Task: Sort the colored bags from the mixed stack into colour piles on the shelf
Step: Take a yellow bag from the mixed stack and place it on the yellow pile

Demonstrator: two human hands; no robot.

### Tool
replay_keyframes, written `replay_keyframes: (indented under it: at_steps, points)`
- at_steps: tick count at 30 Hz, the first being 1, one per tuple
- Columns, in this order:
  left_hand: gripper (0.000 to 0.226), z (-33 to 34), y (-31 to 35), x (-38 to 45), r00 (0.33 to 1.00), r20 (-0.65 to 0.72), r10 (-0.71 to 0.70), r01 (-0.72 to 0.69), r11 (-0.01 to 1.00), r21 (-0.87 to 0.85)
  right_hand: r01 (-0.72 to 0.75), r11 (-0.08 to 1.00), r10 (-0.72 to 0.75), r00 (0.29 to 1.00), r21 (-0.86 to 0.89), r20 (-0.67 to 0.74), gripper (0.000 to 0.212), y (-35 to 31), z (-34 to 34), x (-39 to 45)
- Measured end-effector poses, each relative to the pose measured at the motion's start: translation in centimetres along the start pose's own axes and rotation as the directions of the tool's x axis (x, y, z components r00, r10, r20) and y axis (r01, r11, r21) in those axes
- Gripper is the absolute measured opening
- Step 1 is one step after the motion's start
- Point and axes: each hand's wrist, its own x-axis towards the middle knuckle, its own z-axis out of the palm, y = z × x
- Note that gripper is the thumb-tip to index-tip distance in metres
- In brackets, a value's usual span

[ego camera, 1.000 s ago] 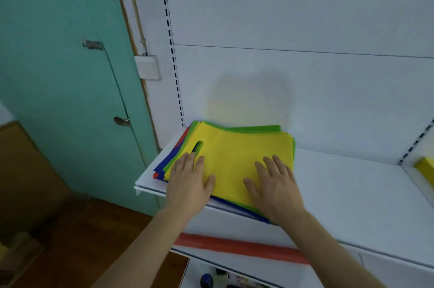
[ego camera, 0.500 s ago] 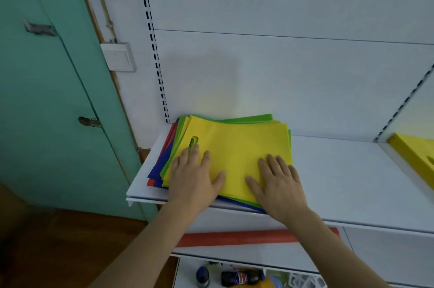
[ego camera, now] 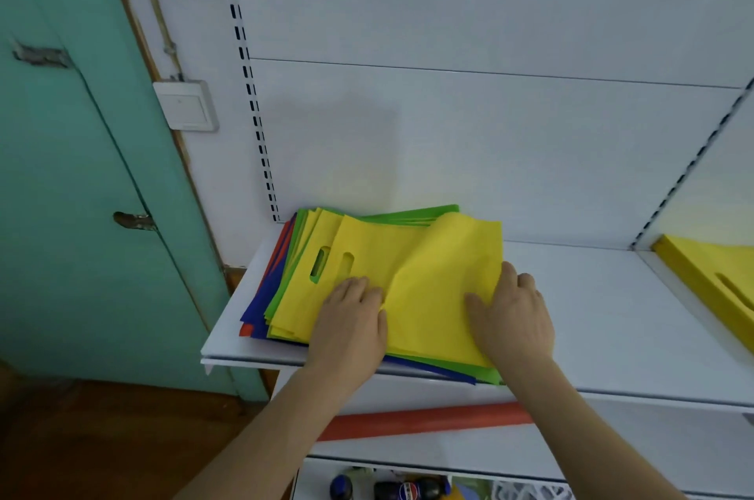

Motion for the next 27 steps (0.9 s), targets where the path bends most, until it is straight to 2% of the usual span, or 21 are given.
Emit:
replay_keyframes:
  at_steps: [3,5,8,12,16,21,24,27]
  points:
    - [0.077,-1.3,-0.8,0.4,0.992,0.024,-0.125,0.125,0.992,-0.007,0.015,0.997,-0.012,0.999,0.08,-0.043,0.044,0.7,-0.5,1.2]
    - [0.097,-2.1,-1.3,0.4,0.981,0.024,-0.194,0.188,0.97,0.156,0.018,0.992,-0.011,0.998,0.122,-0.055,0.037,1.2,-0.6,1.7]
    - [0.104,-2.5,-1.5,-0.5,0.963,0.025,-0.268,0.248,0.92,0.305,0.057,0.983,-0.038,0.993,0.172,-0.109,0.024,1.3,-0.4,1.5]
    - [0.098,-2.1,-1.1,-1.2,0.951,0.07,-0.301,0.26,0.904,0.34,0.088,0.976,-0.061,0.988,0.197,-0.141,0.018,1.1,0.3,1.4]
    - [0.08,-1.6,-0.2,-1.4,0.965,0.06,-0.254,0.219,0.914,0.341,0.06,0.976,-0.043,0.995,0.209,-0.085,0.022,1.2,0.9,1.4]
    - [0.053,-1.0,0.8,-1.6,0.985,0.05,-0.167,0.153,0.966,0.209,-0.008,0.979,0.01,1.0,0.205,-0.006,0.022,1.5,1.1,1.3]
    - [0.048,-0.7,1.1,-1.4,0.995,0.011,-0.096,0.094,0.988,0.12,0.016,0.981,-0.007,0.999,0.194,-0.048,0.016,1.6,0.8,1.2]
    - [0.052,-1.1,1.1,-1.0,0.997,-0.011,-0.079,0.078,0.997,-0.007,0.061,0.985,-0.042,0.993,0.163,-0.114,0.022,2.0,0.6,1.1]
